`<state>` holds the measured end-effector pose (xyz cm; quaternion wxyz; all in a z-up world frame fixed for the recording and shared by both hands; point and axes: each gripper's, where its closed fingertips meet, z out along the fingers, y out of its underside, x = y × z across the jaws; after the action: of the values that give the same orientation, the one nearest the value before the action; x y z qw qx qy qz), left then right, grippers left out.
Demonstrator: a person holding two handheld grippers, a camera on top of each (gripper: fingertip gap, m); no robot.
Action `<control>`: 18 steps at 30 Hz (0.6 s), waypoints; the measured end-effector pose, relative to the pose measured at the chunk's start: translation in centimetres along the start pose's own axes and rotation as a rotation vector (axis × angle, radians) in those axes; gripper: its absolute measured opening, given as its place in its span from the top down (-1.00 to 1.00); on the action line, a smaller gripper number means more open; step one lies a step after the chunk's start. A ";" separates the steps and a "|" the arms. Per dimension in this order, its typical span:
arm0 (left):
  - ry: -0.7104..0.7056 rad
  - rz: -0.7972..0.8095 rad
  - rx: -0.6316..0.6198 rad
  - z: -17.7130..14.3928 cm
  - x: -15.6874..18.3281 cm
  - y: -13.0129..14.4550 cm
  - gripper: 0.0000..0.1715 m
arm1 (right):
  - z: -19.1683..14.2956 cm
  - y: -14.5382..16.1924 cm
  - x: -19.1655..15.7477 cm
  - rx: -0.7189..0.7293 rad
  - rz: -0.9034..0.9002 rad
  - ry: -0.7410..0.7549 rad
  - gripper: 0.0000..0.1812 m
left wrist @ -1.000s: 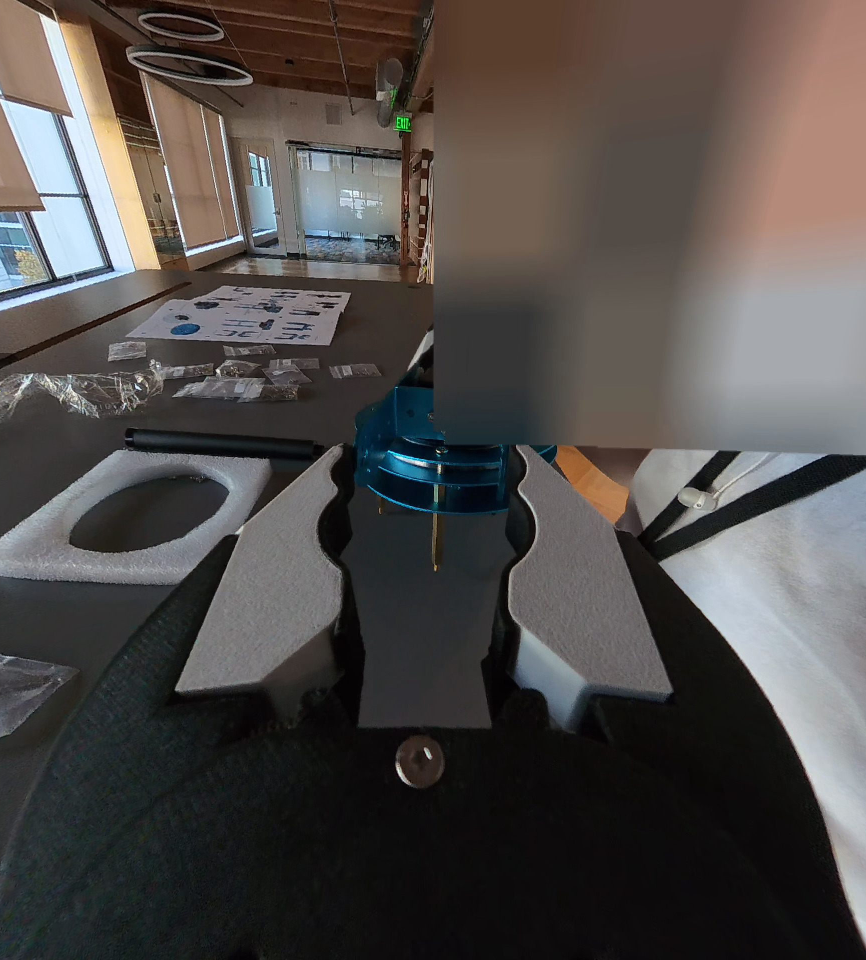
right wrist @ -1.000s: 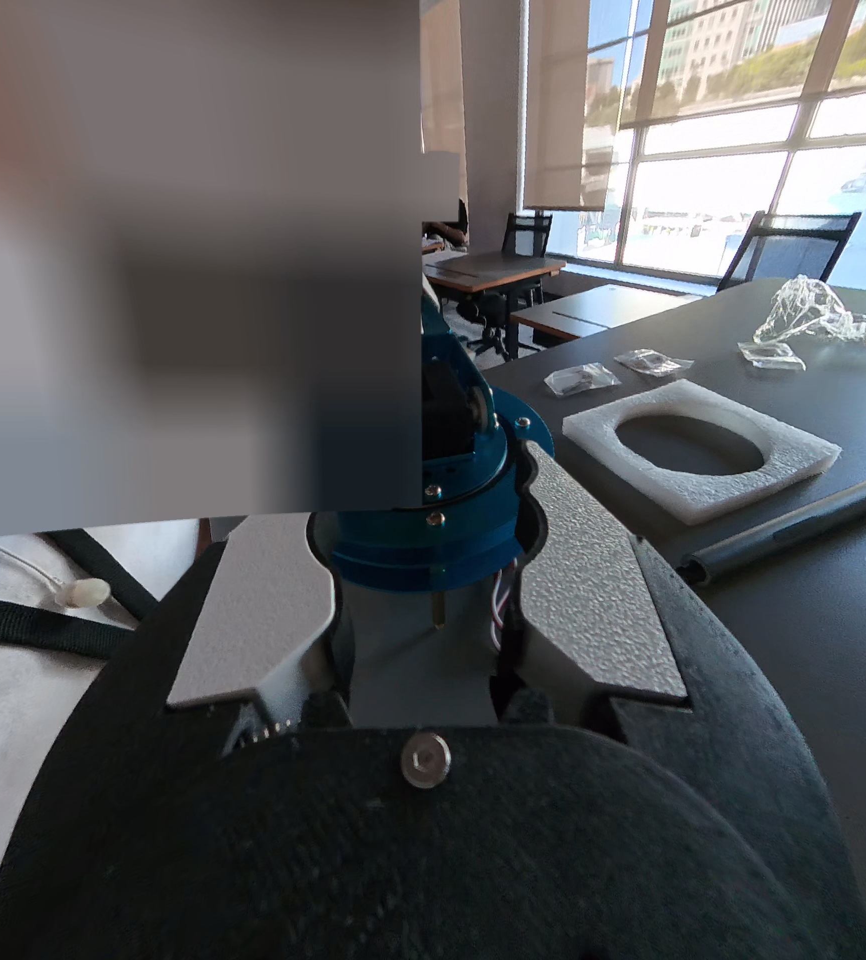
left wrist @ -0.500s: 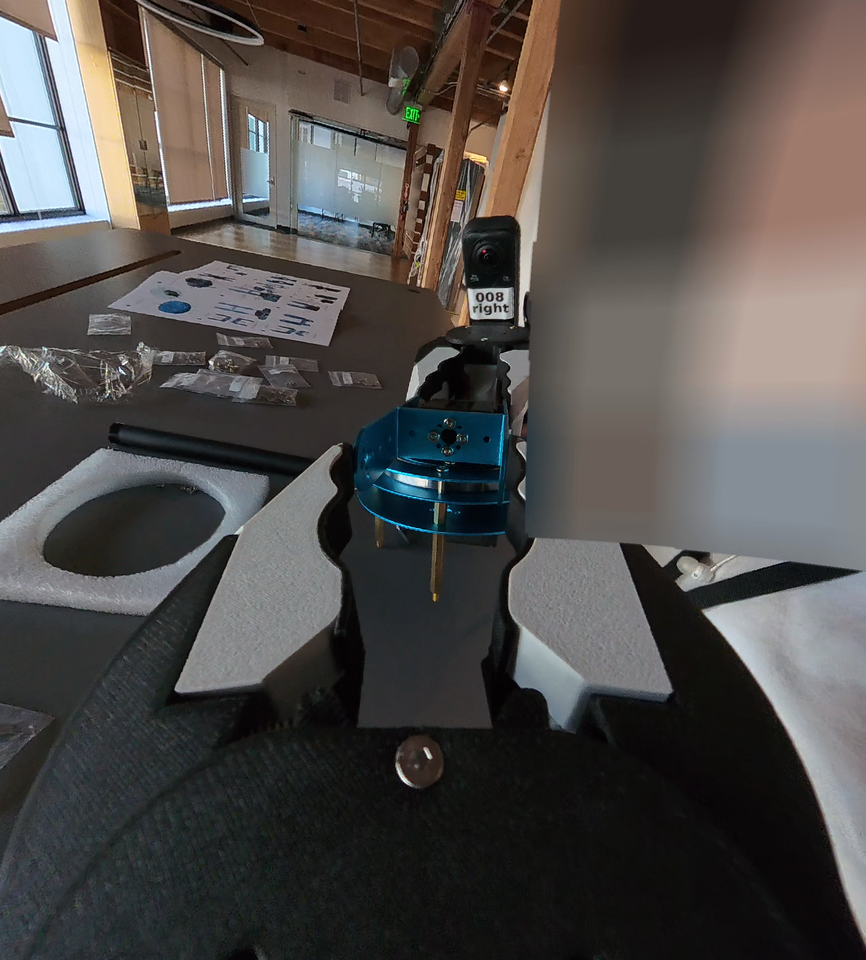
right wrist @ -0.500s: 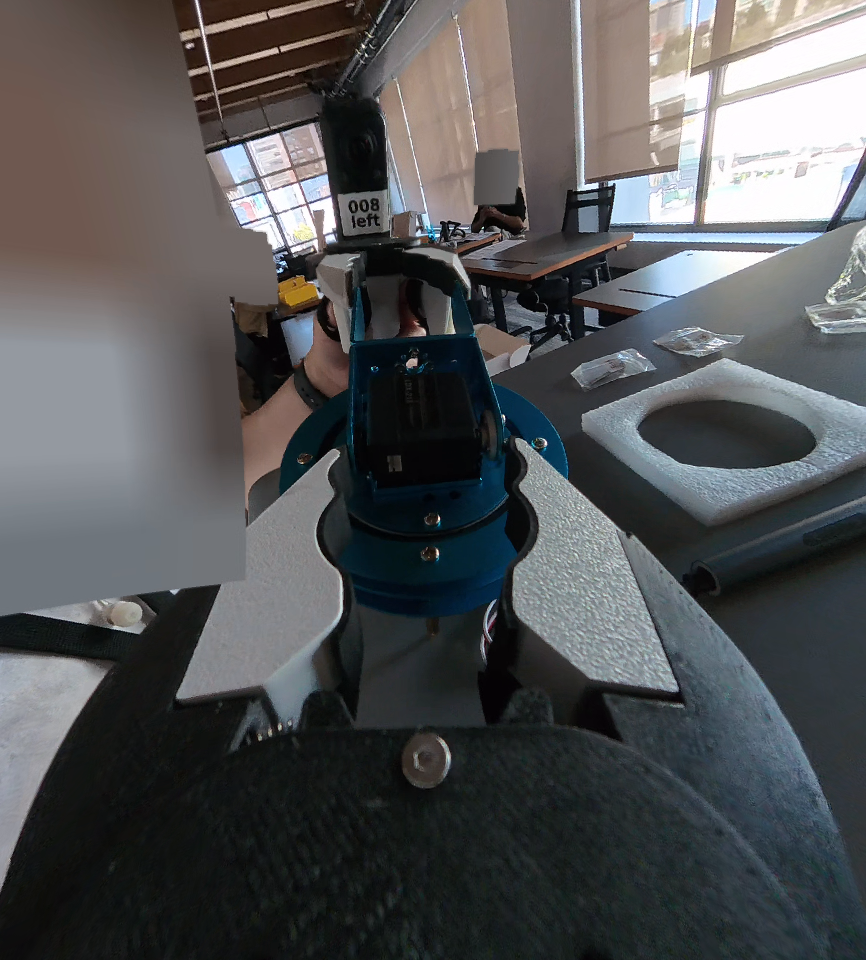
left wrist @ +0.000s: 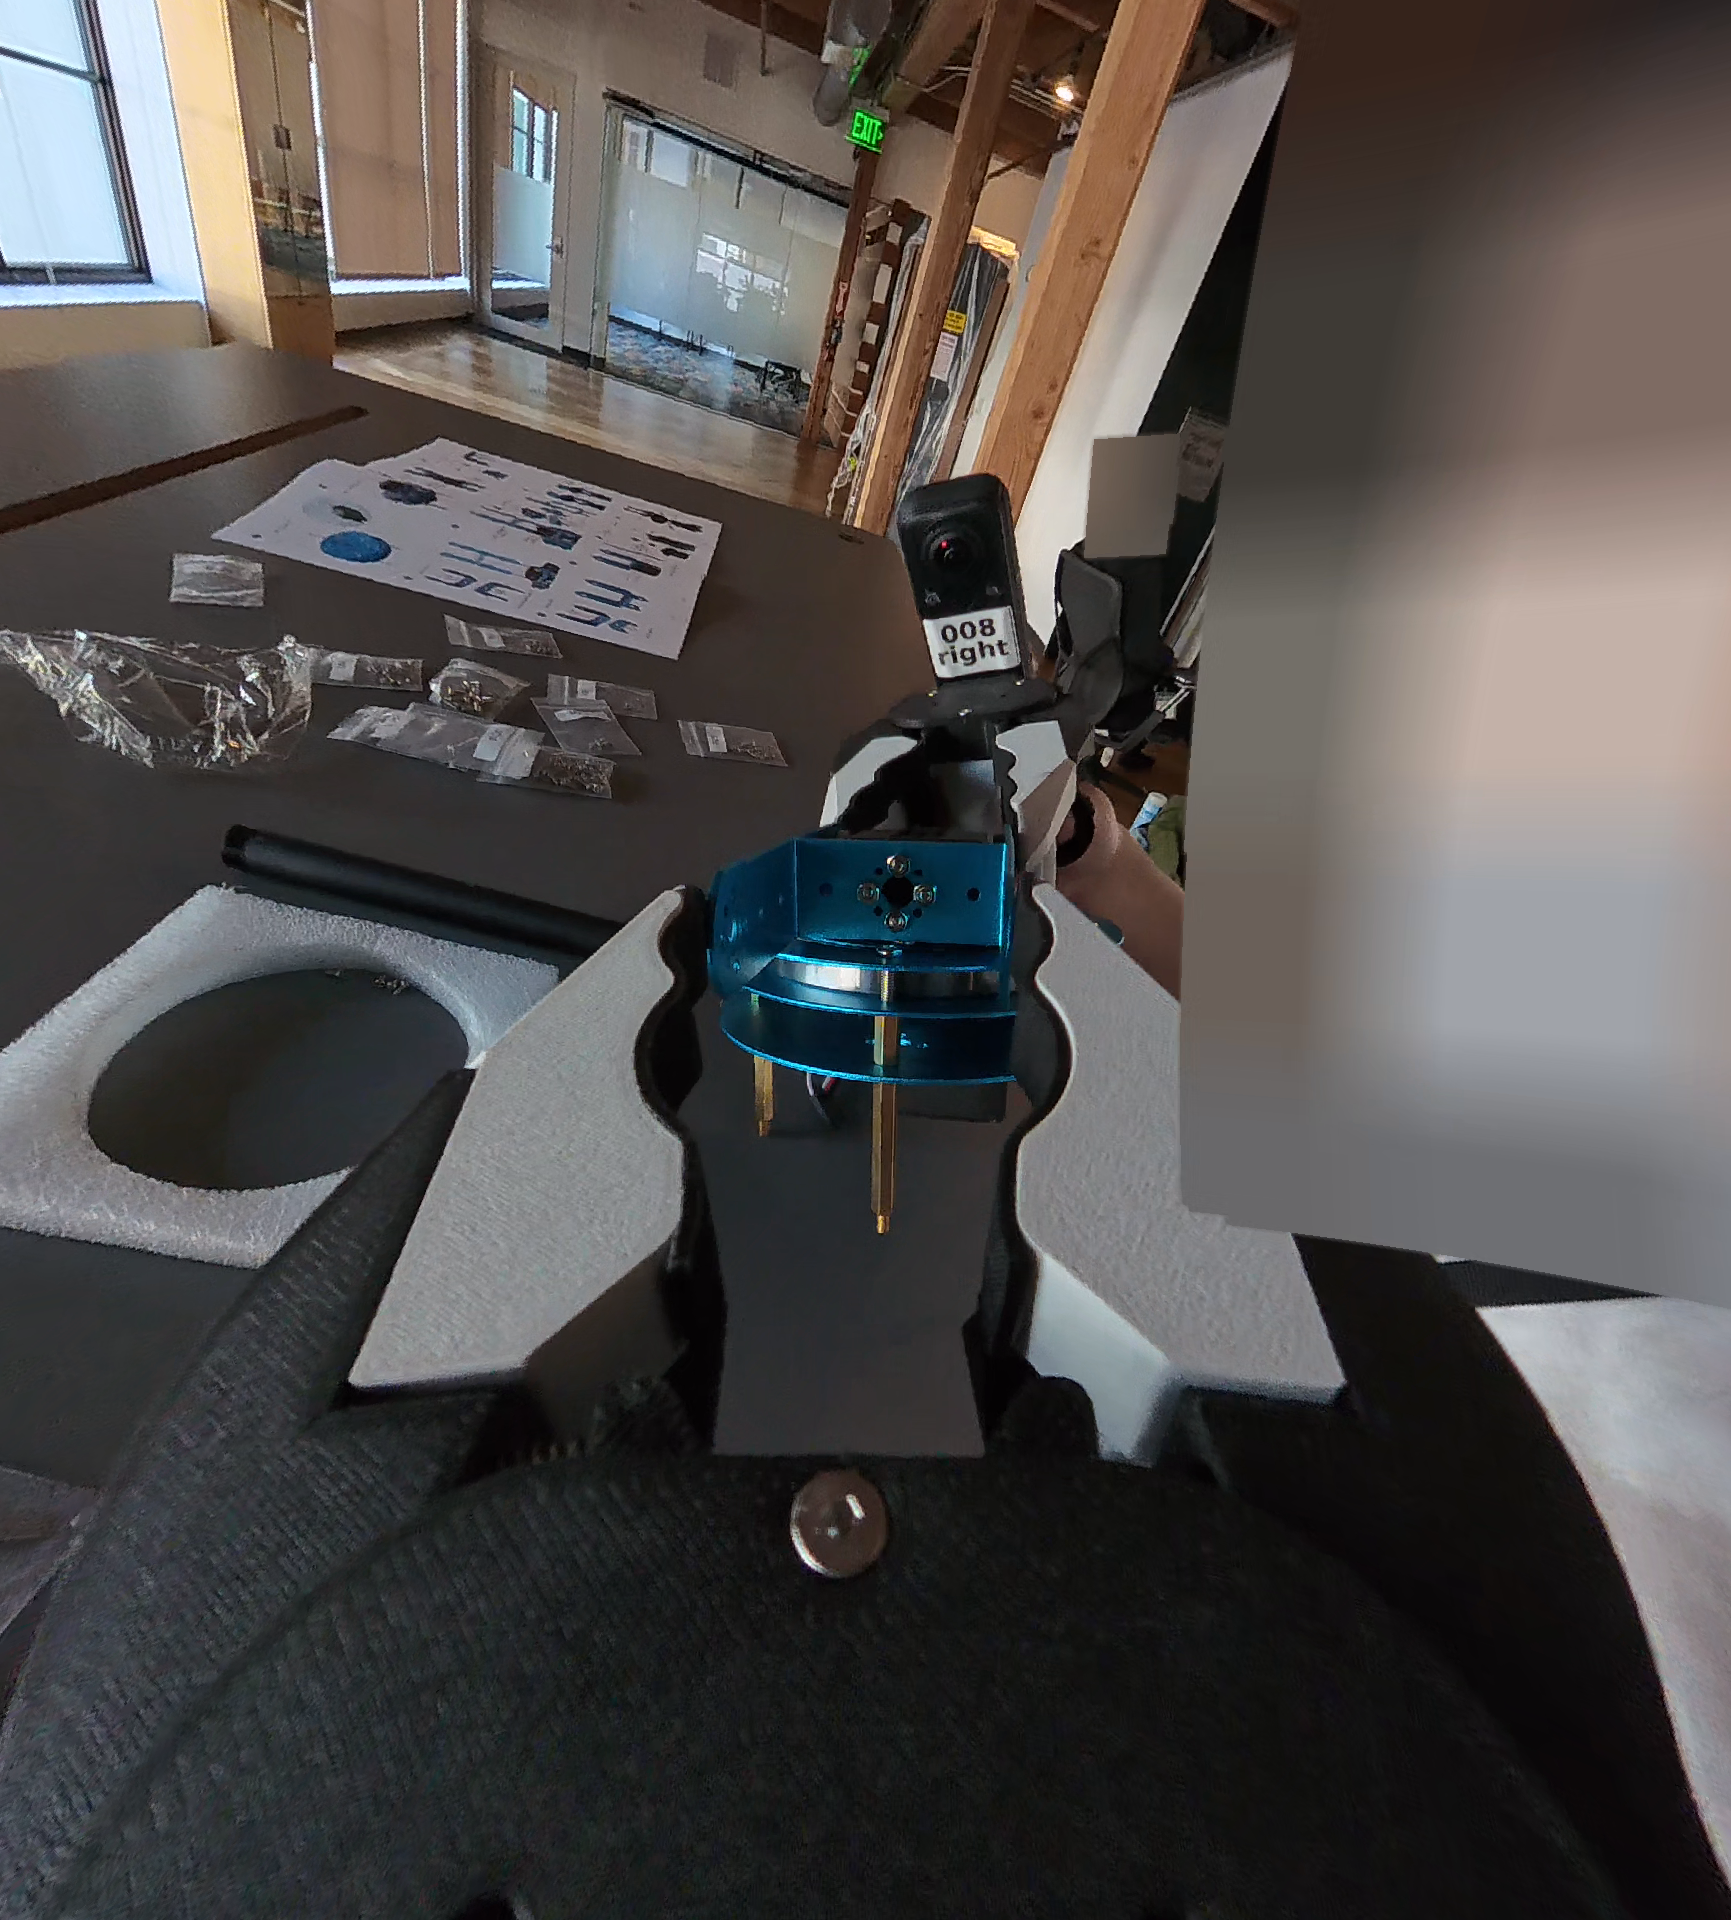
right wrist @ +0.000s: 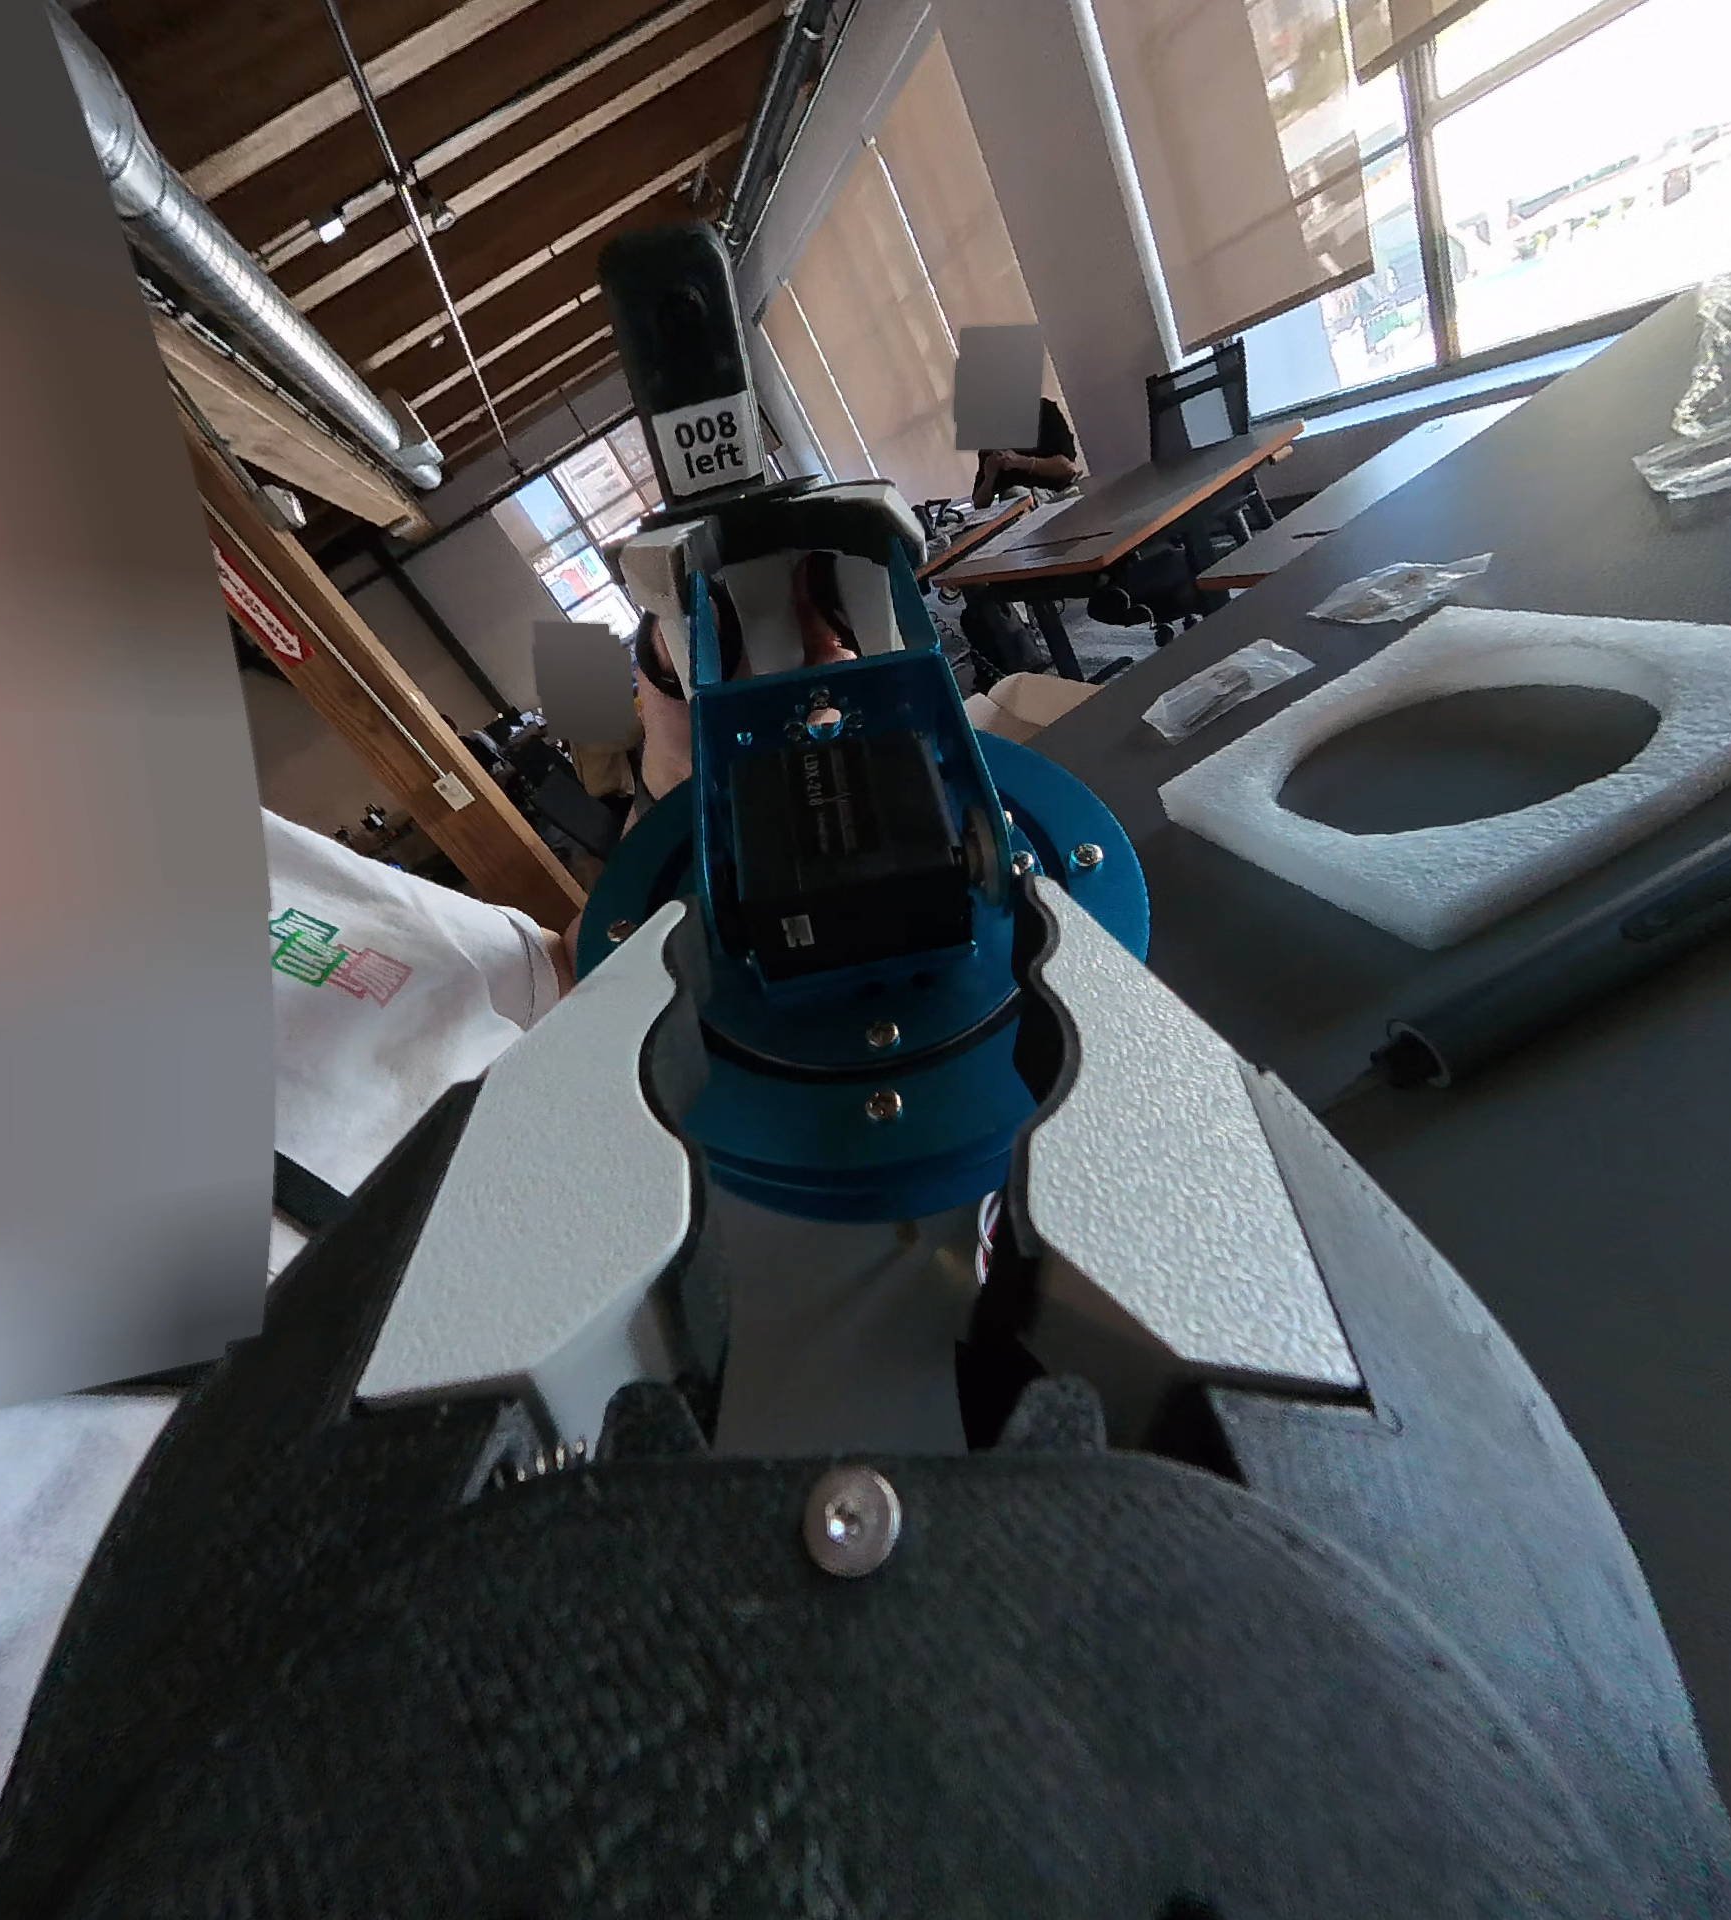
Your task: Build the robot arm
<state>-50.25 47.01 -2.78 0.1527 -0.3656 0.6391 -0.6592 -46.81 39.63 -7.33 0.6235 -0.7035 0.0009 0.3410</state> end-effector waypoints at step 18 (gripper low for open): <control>0.024 -0.043 0.041 1.5 -1.2 -0.2 0.29 | -0.6 -0.2 1.3 0.017 0.126 0.001 0.37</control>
<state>-48.32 46.76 -3.10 0.1381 -0.3681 0.6194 -0.6795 -45.42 39.72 -7.84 0.6068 -0.6968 0.0486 0.3795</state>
